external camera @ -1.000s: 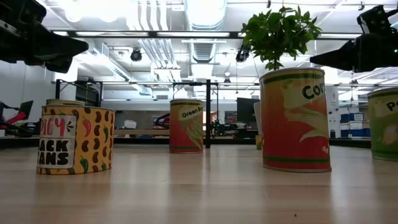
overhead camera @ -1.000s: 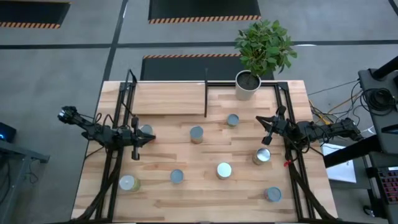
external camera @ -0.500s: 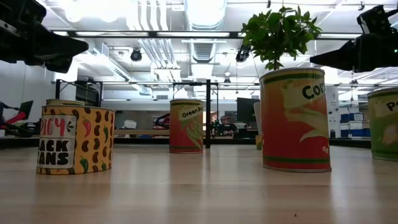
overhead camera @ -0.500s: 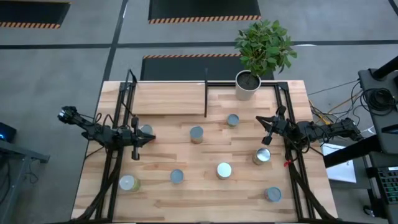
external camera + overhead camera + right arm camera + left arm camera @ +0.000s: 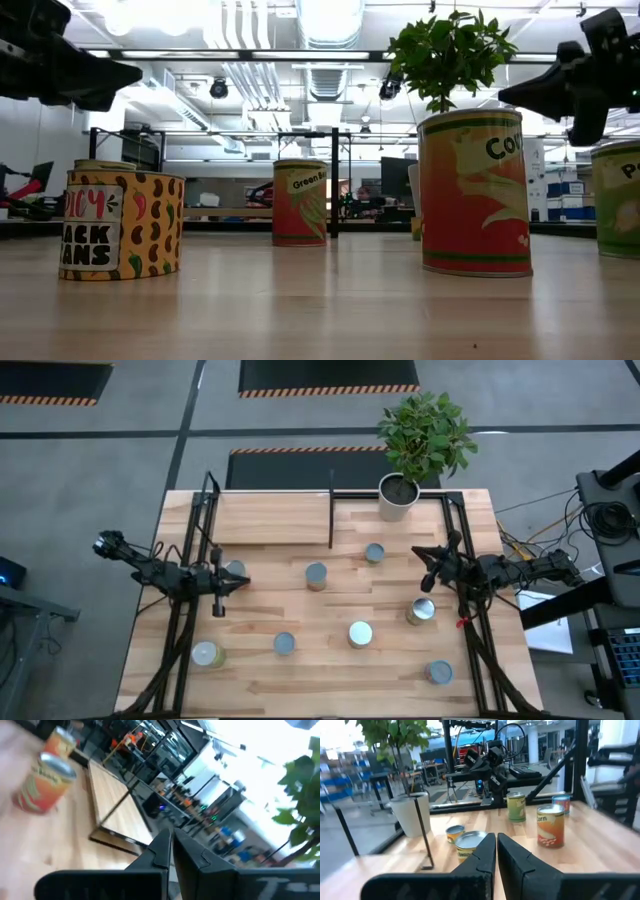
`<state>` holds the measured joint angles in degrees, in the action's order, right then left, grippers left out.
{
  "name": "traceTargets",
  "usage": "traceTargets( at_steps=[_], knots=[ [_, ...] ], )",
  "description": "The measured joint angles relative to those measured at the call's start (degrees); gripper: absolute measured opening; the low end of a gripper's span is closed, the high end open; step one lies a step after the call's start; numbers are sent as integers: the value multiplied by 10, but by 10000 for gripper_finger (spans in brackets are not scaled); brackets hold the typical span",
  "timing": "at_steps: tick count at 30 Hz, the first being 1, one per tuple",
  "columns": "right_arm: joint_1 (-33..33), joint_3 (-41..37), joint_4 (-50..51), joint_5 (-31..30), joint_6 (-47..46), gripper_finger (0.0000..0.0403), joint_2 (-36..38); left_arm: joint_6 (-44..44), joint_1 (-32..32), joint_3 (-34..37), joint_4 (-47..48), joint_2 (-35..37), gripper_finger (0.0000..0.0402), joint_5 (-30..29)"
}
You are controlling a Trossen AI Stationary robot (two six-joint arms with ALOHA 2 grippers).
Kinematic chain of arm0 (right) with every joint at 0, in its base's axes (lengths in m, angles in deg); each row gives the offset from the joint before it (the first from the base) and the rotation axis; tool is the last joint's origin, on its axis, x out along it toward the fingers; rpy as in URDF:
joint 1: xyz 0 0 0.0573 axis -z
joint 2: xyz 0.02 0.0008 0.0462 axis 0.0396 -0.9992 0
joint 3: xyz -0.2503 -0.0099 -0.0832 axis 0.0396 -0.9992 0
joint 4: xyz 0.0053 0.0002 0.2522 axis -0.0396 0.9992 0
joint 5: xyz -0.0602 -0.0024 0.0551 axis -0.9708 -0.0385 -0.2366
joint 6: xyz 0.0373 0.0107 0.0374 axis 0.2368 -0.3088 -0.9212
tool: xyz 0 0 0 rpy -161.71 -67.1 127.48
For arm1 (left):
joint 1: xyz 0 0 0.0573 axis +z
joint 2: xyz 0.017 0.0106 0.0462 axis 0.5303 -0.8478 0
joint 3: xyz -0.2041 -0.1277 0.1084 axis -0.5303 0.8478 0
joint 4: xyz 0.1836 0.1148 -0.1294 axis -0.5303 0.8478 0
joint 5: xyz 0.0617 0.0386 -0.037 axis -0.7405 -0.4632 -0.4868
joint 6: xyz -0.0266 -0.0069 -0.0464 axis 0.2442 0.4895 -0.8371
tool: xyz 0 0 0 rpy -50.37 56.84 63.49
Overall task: Pick and place cans onto a shelf
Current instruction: Put the orange green beans can on the shelf
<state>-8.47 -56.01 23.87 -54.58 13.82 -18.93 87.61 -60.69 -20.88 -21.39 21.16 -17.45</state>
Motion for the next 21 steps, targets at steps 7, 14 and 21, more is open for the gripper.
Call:
traceTargets(
  at_steps=[7, 14, 21],
  knots=[
    [0, 0, -4, 66, -312, 9, 0, -52, 0, 0, -165, 0, 0, 7],
    [0, 0, -73, 91, -543, 9, -1, -83, 0, 0, -303, 0, 0, 59],
    [0, 0, -188, 91, -579, 9, -20, -122, 0, 0, -340, -10, 0, 179]
  ],
)
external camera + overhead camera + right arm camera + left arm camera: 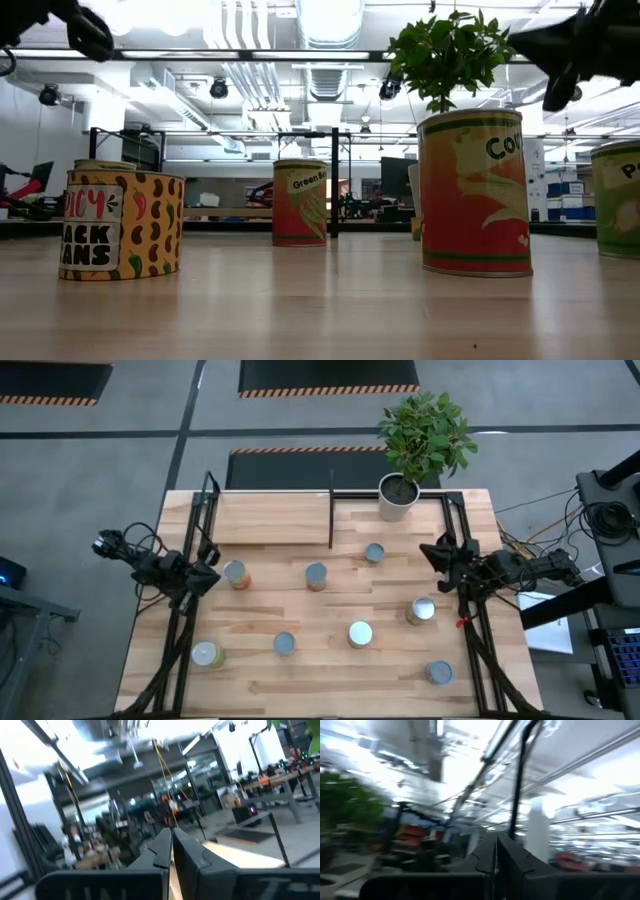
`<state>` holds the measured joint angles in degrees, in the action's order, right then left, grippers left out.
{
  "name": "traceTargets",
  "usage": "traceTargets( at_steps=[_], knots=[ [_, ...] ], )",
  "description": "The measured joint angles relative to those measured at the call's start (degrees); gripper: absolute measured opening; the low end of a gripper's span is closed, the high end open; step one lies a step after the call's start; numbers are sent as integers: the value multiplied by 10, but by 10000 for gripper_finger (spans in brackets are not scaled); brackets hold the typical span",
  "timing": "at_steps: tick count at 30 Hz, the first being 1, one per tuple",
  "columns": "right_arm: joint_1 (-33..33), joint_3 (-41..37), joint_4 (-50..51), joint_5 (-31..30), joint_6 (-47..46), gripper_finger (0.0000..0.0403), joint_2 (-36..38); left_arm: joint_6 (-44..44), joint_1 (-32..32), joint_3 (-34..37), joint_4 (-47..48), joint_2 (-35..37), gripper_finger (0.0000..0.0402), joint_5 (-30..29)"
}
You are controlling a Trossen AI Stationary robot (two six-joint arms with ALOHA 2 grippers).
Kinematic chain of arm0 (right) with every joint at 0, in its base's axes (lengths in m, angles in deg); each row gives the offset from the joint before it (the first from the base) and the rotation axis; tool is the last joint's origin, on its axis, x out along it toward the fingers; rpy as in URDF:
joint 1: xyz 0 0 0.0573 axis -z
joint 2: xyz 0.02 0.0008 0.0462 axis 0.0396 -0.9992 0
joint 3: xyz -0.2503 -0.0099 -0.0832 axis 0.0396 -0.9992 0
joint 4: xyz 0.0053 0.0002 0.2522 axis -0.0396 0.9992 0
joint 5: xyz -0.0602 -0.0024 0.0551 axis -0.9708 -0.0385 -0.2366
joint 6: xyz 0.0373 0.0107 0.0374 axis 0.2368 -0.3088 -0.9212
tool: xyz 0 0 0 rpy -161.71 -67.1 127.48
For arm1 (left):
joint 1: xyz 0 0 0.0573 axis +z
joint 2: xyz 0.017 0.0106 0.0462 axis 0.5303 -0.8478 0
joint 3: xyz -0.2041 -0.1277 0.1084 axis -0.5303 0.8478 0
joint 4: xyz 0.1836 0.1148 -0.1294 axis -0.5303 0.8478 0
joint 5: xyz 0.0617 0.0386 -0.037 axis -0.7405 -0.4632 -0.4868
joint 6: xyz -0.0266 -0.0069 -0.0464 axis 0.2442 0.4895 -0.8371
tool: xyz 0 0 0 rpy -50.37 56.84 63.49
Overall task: Pick and place cans onto a shelf
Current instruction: Put the orange green beans can on the shelf
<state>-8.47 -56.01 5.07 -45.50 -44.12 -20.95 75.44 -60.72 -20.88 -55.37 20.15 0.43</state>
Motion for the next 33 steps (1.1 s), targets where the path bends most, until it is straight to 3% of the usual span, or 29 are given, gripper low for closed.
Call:
traceTargets(
  at_steps=[8, 15, 20, 25, 33],
  knots=[
    [0, 0, -123, 2, 39, 9, -47, -19, 0, 0, -85, -73, 0, 5],
    [0, 0, -257, 2, 136, 9, -106, -39, 0, 0, -173, -165, 0, 0],
    [0, 0, -313, 2, 185, 9, -138, -55, 0, -30, -174, -222, 0, -61],
    [0, 27, -308, 2, 222, 9, -165, -45, 1, -82, -150, -301, 0, -127],
    [0, 60, -272, 1, 289, 9, -193, -48, 1, -186, -88, -444, 0, -134]
  ],
)
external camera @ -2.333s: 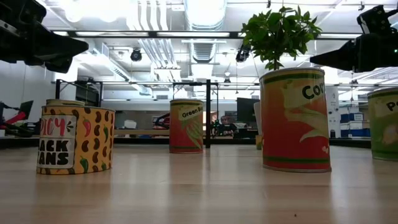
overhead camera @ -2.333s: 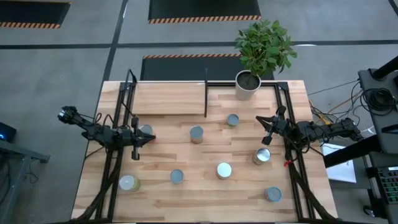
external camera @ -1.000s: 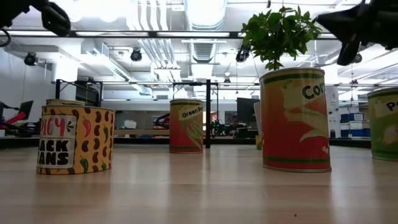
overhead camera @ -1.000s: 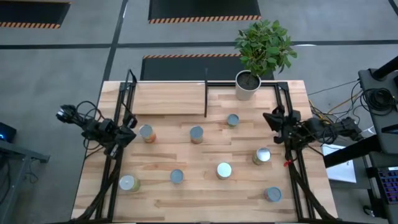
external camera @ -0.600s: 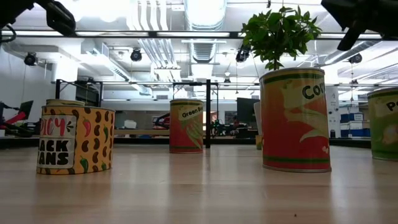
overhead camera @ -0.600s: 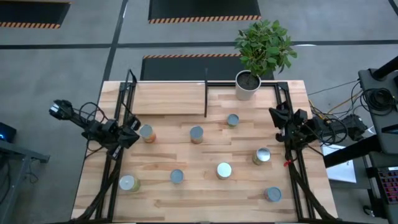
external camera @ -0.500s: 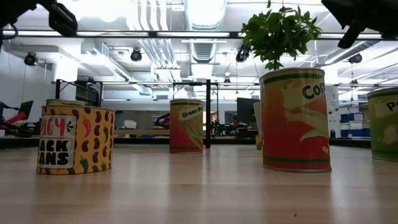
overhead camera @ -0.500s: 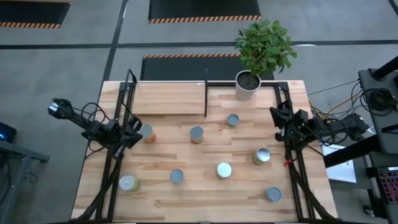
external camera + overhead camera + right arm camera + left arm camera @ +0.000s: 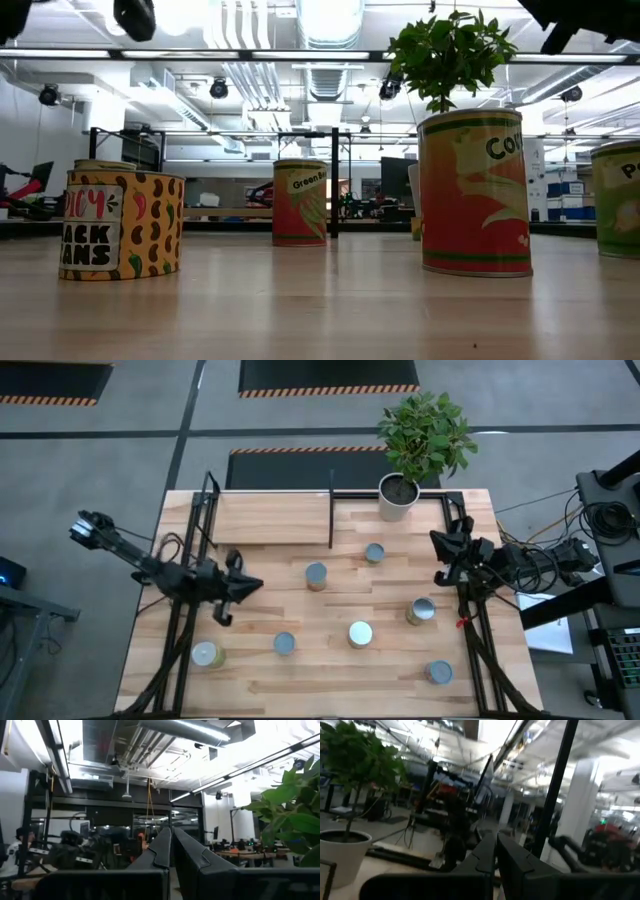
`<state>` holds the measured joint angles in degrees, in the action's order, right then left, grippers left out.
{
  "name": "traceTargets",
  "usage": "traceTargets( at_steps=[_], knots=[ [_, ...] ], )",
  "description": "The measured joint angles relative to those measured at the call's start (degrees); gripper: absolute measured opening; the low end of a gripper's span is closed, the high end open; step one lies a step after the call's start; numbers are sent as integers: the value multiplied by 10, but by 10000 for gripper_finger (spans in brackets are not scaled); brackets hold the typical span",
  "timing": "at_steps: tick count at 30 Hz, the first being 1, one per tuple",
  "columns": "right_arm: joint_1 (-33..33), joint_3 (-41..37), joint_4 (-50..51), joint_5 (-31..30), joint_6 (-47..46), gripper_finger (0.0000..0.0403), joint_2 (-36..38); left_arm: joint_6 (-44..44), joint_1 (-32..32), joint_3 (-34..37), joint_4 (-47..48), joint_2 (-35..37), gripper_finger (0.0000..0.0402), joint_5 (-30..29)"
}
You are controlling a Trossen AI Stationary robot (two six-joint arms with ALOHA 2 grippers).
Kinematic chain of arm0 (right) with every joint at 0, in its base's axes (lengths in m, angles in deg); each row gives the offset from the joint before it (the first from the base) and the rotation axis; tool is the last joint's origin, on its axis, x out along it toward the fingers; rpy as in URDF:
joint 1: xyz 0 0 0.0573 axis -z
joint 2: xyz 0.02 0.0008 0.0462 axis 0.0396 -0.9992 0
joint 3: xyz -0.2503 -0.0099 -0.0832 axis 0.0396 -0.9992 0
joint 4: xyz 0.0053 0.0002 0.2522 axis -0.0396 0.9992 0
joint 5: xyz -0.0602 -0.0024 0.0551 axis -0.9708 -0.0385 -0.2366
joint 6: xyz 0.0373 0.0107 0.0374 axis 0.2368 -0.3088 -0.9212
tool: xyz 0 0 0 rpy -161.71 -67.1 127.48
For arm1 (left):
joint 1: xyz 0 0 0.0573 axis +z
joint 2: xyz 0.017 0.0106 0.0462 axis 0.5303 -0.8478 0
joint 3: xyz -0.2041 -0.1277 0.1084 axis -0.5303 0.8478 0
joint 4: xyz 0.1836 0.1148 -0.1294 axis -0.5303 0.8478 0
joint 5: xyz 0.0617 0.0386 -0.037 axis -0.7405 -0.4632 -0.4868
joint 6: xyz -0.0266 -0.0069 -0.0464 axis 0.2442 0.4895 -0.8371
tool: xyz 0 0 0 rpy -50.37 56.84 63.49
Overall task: Pick and place cans onto a shelf
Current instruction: Put the orange green beans can on the shelf
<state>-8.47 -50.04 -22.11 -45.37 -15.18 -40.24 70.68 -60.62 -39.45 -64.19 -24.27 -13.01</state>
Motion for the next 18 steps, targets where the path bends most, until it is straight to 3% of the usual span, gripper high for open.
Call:
traceTargets(
  at_steps=[4, 10, 15, 18],
  knots=[
    [0, 0, 38, 0, -21, 9, 0, -13, 8, -76, 103, -70, 0, -27],
    [0, -1, 89, 0, -48, 9, 0, -45, 43, -211, 351, -167, 0, -34],
    [0, 3, 91, -2, -18, 9, 0, -73, 67, -306, 546, -237, 0, -5],
    [0, 16, 90, -1, -4, 9, 0, -79, 68, -329, 583, -273, 0, 24]
  ],
)
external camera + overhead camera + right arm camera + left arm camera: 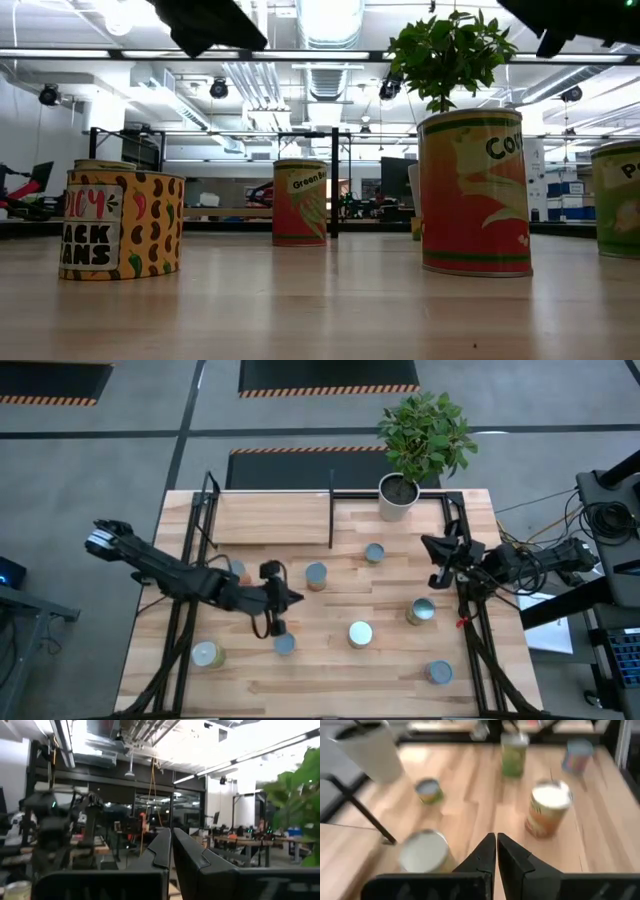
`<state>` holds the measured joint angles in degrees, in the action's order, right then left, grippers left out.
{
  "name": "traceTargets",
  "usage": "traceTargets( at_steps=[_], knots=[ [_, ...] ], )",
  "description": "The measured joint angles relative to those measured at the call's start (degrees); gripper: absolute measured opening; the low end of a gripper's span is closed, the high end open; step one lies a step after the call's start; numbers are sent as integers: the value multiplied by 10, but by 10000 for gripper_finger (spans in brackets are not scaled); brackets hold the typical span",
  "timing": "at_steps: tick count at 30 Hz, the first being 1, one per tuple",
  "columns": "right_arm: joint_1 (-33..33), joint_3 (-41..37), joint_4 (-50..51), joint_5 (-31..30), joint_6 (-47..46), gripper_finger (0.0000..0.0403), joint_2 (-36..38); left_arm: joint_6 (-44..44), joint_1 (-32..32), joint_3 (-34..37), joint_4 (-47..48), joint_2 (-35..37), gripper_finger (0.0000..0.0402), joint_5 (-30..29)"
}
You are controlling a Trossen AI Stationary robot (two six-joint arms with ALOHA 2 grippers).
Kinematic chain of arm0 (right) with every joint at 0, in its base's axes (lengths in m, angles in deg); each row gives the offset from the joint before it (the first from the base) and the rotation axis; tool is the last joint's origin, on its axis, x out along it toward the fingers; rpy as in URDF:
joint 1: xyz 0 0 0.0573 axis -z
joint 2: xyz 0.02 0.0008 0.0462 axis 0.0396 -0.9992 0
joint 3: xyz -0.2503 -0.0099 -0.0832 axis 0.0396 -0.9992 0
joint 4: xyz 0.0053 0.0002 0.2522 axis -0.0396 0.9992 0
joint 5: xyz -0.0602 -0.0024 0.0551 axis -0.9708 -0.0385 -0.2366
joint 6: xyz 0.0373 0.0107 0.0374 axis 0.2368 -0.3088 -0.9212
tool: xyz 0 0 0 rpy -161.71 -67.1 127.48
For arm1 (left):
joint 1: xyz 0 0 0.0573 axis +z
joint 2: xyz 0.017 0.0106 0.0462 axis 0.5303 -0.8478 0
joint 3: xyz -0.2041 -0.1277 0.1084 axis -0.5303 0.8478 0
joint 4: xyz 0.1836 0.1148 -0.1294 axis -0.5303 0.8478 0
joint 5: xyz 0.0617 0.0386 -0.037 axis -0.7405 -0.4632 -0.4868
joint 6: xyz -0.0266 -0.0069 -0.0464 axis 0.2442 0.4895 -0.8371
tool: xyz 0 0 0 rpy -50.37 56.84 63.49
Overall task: Pick and place cans onto a shelf
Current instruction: Put the orange green beans can on the shelf
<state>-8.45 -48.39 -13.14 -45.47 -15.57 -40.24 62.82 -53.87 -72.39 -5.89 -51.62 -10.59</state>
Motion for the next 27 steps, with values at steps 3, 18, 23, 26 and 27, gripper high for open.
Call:
traceTargets(
  at_steps=[3, 18, 23, 26, 27],
  knots=[
    [0, 17, 0, 1, 15, 9, 0, 3, 0, -3, -5, -27, 0, 34],
    [0, 65, 0, 2, 144, 9, -4, 30, 37, -8, -13, -67, 0, 42],
    [0, 65, -2, 1, 198, 9, -4, 10, 45, -8, -13, -67, 0, 42],
    [0, 65, -5, 0, 221, 9, -4, 4, 47, -8, -16, -67, 0, 42],
    [0, 65, -5, 0, 229, 9, -3, 3, 48, -8, -17, -67, 0, 42]
  ],
)
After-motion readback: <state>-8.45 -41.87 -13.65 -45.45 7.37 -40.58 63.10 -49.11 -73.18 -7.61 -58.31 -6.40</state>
